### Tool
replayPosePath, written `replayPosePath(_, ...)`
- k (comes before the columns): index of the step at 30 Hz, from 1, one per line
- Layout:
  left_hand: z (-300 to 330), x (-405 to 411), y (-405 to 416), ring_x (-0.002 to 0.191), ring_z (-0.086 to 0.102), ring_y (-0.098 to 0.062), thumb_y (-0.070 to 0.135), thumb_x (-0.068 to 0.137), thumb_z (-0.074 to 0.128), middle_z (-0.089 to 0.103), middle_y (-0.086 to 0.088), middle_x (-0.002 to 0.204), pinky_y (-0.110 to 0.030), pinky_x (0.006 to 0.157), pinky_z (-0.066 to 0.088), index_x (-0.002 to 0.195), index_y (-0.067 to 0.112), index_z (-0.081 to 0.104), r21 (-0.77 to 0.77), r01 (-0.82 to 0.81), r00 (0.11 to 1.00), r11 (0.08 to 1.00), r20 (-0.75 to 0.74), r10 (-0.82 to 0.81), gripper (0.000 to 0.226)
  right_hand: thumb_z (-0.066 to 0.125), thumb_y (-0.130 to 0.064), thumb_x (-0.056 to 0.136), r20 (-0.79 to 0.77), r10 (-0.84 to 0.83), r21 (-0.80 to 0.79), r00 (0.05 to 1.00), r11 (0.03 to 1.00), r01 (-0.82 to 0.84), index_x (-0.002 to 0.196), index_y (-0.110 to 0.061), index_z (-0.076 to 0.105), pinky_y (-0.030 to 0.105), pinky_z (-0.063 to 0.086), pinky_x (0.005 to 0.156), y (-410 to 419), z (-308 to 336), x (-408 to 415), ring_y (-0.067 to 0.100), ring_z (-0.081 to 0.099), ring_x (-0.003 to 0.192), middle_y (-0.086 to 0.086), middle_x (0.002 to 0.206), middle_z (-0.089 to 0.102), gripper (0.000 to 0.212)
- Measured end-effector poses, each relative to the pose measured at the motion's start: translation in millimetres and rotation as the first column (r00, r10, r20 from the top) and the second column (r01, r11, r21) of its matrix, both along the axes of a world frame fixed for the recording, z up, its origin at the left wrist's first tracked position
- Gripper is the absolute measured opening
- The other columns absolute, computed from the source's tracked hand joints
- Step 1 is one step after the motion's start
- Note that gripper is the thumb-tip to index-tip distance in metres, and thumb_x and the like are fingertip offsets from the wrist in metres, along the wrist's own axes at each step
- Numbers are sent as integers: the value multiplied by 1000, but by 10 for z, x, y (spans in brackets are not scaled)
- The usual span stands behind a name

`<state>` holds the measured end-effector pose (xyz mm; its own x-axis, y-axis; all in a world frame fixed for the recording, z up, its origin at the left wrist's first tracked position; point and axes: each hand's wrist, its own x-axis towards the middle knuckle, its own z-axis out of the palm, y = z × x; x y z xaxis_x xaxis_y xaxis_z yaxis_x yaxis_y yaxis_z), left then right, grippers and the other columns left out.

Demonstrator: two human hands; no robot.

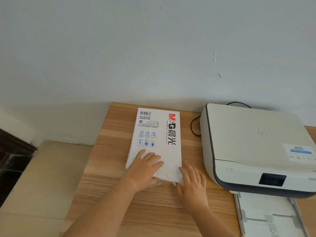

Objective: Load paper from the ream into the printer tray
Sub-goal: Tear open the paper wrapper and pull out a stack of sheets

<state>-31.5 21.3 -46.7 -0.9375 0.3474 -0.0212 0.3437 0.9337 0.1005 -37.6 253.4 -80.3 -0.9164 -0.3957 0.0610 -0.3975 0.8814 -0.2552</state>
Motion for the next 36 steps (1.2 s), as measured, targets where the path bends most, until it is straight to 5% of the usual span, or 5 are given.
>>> replayPosePath(8, 193, -207, 5, 90, 57, -16, 50, 90, 23, 68, 8, 93, -34, 84, 38, 96, 23, 67, -28, 68, 992, 997, 111, -64, 51, 53, -42, 83, 103, 90, -72, 991, 994, -83, 131, -28, 46, 48, 31, 107, -148, 125, -24, 24, 37, 135, 0, 148, 41, 51)
replayPosePath(21, 484, -580, 94, 95, 57, -20, 45, 98, 34, 69, 2, 95, -40, 92, 35, 93, 22, 68, -156, 60, 972, 986, 232, -22, 42, 56, -45, 92, 212, 94, -223, 973, 974, -46, 120, -23, 63, 30, 27, 105, -515, 415, -434, 12, 42, 130, -6, 137, 53, 36)
replayPosePath(26, 438, -342, -21, 121, 45, -19, 43, 89, 54, 59, 4, 122, -42, 106, 28, 118, 21, 61, 85, -69, 996, 994, 61, 64, 38, 57, -41, 91, 226, 174, -234, 958, 965, -121, 110, -21, 69, 37, 41, 99, -564, 464, -533, 14, 53, 118, -6, 122, 64, 31)
replayPosePath(31, 353, 154, -138, 101, 53, -19, 28, 77, 65, 60, 2, 103, -32, 87, 35, 96, 20, 63, 305, -199, 919, 931, -272, 286, 20, 61, -35, 91, 303, 158, -238, 940, 967, -86, 114, -18, 66, 27, 42, 93, -559, 545, -635, 13, 55, 109, -6, 117, 64, 29)
replayPosePath(36, 80, 536, -134, 82, 59, -14, 31, 79, 51, 61, 7, 88, -27, 69, 48, 85, 24, 66, 209, -265, 959, 942, -43, 279, 17, 60, -40, 90, 305, 184, -225, 935, 967, -117, 108, -22, 66, 23, 41, 87, -544, 547, -584, 9, 55, 104, -10, 112, 64, 26)
